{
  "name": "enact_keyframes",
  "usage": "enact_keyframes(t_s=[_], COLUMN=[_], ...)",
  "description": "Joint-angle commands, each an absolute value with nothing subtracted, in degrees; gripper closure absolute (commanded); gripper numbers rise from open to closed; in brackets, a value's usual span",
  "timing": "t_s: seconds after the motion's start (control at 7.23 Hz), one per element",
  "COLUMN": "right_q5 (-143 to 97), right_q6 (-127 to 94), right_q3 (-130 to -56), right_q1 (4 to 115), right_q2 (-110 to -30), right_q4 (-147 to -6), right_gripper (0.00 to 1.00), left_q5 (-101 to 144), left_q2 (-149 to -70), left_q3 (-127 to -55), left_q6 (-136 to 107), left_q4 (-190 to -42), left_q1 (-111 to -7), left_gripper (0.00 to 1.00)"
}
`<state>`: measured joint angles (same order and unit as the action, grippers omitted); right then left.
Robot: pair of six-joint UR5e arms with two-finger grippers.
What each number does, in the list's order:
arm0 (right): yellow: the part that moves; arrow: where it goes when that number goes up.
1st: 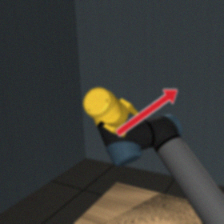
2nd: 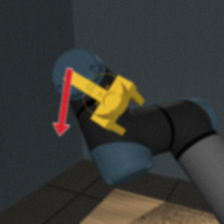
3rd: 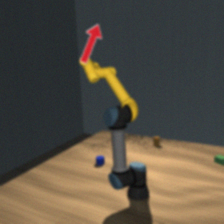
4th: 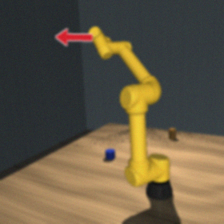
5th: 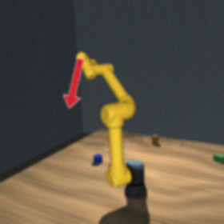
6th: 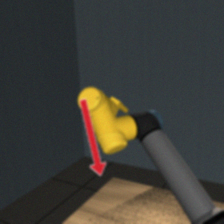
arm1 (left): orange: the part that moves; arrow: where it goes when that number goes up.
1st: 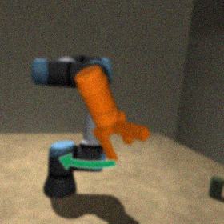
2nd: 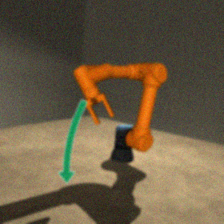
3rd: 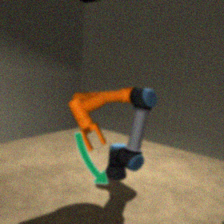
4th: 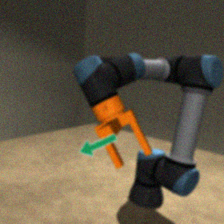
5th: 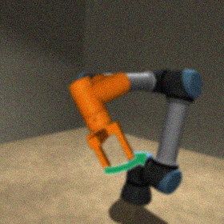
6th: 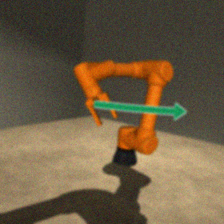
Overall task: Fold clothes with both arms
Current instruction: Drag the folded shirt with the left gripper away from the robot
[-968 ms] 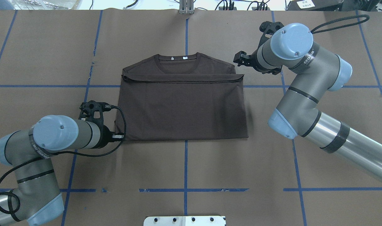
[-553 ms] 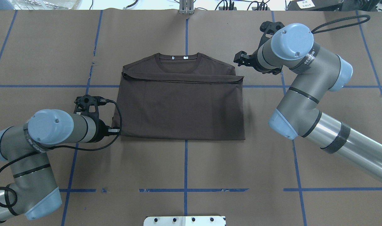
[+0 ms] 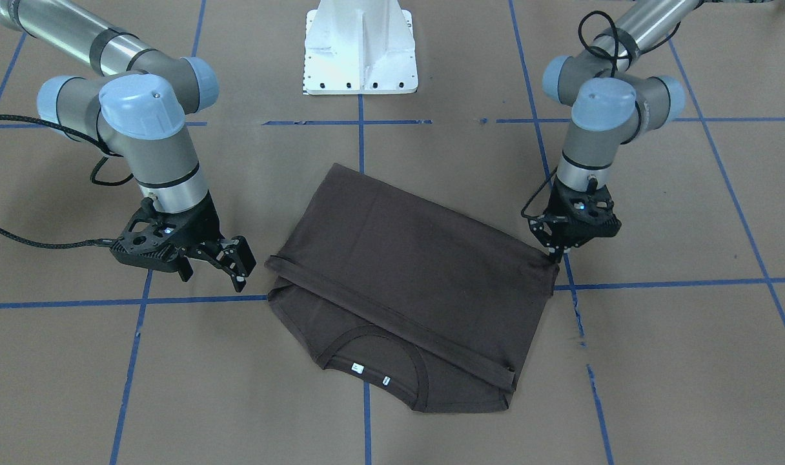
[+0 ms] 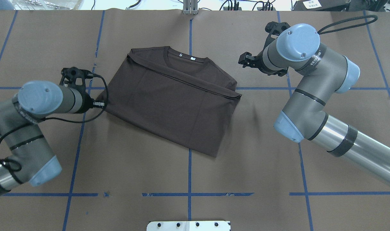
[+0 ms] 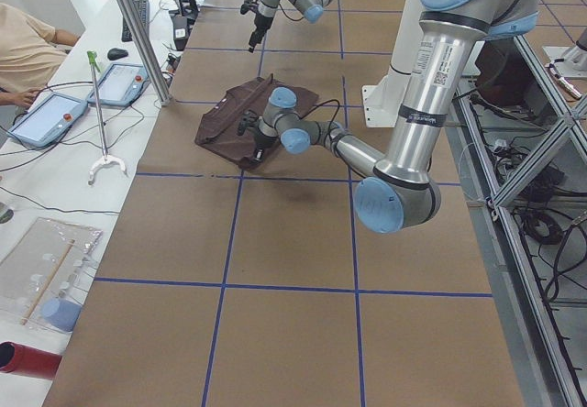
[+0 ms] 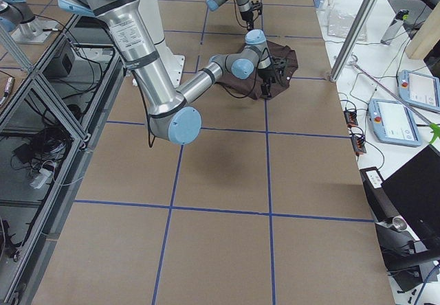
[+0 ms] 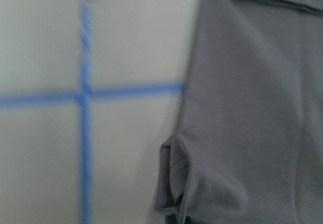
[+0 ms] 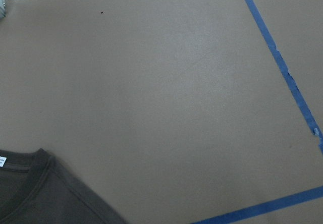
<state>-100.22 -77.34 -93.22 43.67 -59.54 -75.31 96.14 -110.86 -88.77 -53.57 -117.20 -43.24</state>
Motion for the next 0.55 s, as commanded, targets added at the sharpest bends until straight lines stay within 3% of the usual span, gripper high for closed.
enact_keyframes(t_s=[0.0,0.14,0.28,0.41], right_q5=[-100.3,-100.3,-100.3,-100.1], right_q6=[-77.3,-77.3,-77.3,-77.9], right_q3=[-93.2,-93.3,-93.3,-93.1], right_q1=[43.6,43.6,43.6,43.2], right_q2=[-59.5,-59.5,-59.4,-59.2], right_q4=[-75.3,-75.4,-75.4,-75.3], right_gripper=[0.0,0.0,0.0,0.0], left_q5=[96.1,95.6,94.7,94.8], left_q2=[-123.6,-130.5,-132.9,-132.6], left_q3=[-67.0,-55.6,-51.6,-51.7], left_q6=[-47.3,-45.8,-43.0,-40.1], left_q4=[-125.5,-130.2,-131.7,-132.2], left_q1=[-50.4,-52.1,-53.5,-54.7], left_gripper=[1.0,1.0,1.0,0.91])
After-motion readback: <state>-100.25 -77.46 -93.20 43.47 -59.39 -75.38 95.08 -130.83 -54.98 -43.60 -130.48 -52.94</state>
